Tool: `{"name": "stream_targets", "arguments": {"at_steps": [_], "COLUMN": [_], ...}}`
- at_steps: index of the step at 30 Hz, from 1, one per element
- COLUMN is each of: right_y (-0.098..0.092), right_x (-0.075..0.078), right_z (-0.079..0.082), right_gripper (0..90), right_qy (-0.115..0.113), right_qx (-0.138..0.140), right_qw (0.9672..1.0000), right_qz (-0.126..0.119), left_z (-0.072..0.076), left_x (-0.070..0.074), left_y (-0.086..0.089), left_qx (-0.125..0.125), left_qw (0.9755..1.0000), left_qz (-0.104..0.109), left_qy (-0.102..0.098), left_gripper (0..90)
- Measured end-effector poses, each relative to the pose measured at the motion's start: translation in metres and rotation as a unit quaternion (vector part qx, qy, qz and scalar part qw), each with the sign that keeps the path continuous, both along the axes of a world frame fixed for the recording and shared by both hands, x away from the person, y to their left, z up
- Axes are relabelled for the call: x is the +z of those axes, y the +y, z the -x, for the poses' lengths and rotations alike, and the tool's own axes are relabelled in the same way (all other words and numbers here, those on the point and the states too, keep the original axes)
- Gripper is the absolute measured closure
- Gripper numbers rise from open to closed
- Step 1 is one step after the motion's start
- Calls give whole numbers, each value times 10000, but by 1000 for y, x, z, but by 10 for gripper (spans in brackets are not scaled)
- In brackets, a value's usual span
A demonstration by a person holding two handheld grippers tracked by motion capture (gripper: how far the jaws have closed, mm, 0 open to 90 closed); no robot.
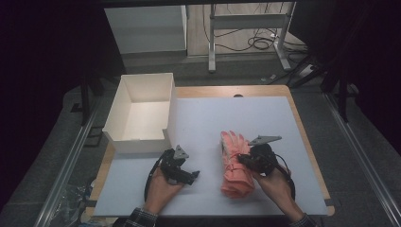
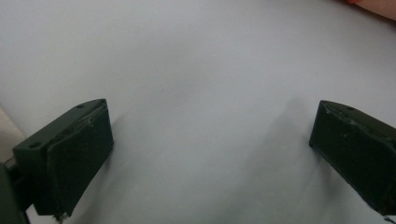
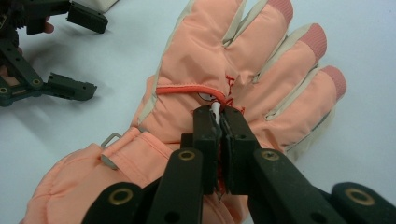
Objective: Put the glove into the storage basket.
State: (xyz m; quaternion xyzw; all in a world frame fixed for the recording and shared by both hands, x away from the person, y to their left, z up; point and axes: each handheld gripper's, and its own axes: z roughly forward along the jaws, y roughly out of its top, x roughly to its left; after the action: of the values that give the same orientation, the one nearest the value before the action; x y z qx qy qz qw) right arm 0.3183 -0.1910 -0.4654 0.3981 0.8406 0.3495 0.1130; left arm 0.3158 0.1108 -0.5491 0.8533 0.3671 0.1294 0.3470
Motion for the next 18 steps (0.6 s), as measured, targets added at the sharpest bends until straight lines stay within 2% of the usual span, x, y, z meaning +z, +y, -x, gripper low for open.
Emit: {"name": "stream_targets", "arguments": {"at_steps": [3, 4, 7, 9, 10, 14, 18], "right_y": [0, -1, -5, -7, -12, -26, -40], "right_x": [0, 3, 11, 13, 16, 21, 16], "right_z": [1, 1, 2, 1, 1, 1, 2], "right_gripper": [811, 753, 672, 653, 606, 594, 600], "right_qy": [-50, -92, -191, -232, -295, -349, -387], "right_qx": [33, 79, 114, 132, 135, 71, -3], "right_qw": [10000, 9999, 9997, 9996, 9994, 9989, 9990], "right_qz": [14, -2, -54, -104, -154, -306, -243], "left_z": [0, 0, 0, 0, 0, 0, 0], "left_x": [0, 0, 0, 0, 0, 0, 0], "left_y": [0, 0, 0, 0, 0, 0, 0], "left_qx": [2, 2, 16, 15, 14, -2, 0], "left_qw": [10000, 10000, 10000, 10000, 10000, 10000, 10000], "left_qz": [2, 1, 16, 16, 16, -2, -1], "left_qy": [-2, -2, 27, 27, 26, 7, -1], "left_gripper": [0, 0, 0, 0, 0, 0, 0]}}
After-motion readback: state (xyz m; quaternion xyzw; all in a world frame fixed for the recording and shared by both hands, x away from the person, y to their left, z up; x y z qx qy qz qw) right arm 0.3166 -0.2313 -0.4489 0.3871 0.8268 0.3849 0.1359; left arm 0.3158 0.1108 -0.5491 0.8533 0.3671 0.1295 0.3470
